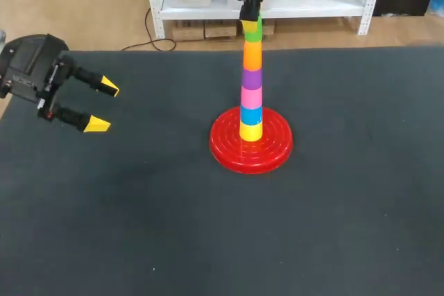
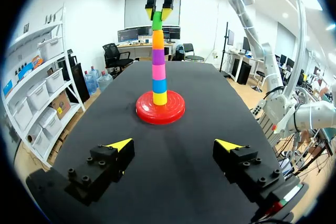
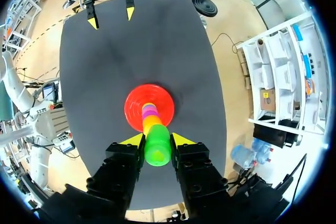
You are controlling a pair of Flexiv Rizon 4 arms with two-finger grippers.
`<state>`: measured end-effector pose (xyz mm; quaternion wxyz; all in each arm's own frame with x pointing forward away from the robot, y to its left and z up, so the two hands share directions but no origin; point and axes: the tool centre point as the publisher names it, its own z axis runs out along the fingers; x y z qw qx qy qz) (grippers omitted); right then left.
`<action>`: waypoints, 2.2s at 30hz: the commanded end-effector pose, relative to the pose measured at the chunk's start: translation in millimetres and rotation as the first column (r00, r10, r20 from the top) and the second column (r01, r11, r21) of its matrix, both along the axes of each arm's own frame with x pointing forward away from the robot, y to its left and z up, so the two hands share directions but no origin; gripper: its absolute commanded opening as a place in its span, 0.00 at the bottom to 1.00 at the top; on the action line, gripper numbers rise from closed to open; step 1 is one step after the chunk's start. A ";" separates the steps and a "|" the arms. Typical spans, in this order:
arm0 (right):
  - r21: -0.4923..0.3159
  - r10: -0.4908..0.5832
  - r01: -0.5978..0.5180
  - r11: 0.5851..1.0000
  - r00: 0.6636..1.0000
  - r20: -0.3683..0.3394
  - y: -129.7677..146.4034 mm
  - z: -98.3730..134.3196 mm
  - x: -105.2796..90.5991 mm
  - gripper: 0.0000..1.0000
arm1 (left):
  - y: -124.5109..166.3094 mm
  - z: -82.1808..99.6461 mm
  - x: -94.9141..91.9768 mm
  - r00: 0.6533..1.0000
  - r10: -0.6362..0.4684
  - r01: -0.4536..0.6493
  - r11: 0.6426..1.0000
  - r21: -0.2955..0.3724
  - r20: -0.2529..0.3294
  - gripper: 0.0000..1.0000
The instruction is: Pick up and stack the cylinders on the red base in this order: pink,purple,orange,green
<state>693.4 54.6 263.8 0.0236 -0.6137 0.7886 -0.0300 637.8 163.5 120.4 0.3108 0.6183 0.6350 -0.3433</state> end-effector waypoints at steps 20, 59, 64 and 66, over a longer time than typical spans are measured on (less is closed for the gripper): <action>0.025 0.013 -0.013 1.000 0.999 -0.037 -1.3 -2.5 -6.3 0.00 | 0.6 -0.6 -0.1 1.000 -0.001 0.001 1.000 -0.002 0.002 1.00; 0.074 -0.017 0.014 0.997 0.999 0.037 -5.2 -3.3 -13.6 1.00 | 0.6 -0.6 -0.1 1.000 -0.001 0.001 1.000 -0.002 0.002 1.00; 0.210 -0.081 0.043 0.977 0.981 0.175 -18.9 2.8 -23.9 1.00 | 0.6 -0.6 -0.1 1.000 -0.001 0.001 1.000 -0.002 0.002 1.00; 0.265 -0.123 0.064 0.962 0.970 0.211 -27.5 1.4 -28.4 1.00 | 0.6 -0.6 -0.1 1.000 -0.001 0.001 1.000 -0.002 0.002 1.00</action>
